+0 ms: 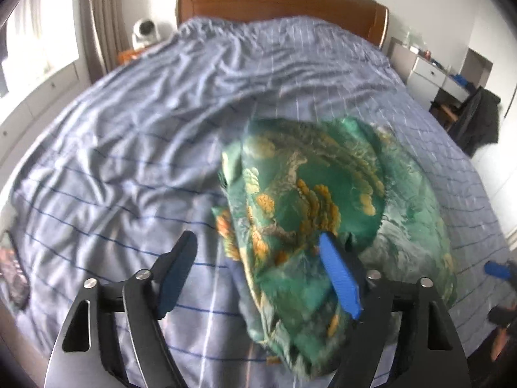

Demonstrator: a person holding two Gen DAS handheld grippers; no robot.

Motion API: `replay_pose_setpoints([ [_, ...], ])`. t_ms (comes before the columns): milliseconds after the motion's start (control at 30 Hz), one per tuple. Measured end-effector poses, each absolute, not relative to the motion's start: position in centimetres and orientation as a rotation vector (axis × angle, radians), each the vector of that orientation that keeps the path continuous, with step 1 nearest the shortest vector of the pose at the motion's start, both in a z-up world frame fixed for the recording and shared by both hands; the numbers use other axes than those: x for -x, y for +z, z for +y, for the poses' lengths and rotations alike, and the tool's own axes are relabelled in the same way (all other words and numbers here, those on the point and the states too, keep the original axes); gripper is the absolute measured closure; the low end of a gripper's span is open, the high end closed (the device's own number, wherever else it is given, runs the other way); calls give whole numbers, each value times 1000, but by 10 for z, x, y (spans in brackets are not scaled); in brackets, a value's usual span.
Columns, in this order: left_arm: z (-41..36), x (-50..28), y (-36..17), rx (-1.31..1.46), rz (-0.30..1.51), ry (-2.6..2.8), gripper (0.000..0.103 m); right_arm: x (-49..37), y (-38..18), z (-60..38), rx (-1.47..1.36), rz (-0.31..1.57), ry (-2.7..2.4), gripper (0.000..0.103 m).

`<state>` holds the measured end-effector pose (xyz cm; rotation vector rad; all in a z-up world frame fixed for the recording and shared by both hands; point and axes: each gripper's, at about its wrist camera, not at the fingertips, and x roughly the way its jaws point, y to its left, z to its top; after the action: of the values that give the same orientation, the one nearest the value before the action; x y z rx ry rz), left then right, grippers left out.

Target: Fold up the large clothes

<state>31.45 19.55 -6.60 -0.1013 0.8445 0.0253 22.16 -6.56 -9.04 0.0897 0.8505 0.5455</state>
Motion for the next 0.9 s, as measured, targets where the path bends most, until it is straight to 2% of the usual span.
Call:
replay_pose_setpoints([
  [200, 195, -310, -54, 50, 836, 78, 23, -206, -71, -77, -44, 756, 475, 6],
  [433, 190, -305, -54, 16, 843, 101, 22, -203, -77, -84, -37, 765, 426, 6],
  [567, 209, -302, -57, 83, 854, 108, 6, -200, -78, -88, -12, 780, 387, 6],
  [700, 236, -296, -67, 137, 851, 100, 6, -188, -68, -103, -31, 678, 384, 6],
  [767, 248, -299, -78, 156, 938, 79, 6, -184, -65, -111, -23, 632, 377, 6],
  [900, 260, -305, -72, 266, 944, -28, 7, -192, -73, -123, -19, 658, 356, 6],
])
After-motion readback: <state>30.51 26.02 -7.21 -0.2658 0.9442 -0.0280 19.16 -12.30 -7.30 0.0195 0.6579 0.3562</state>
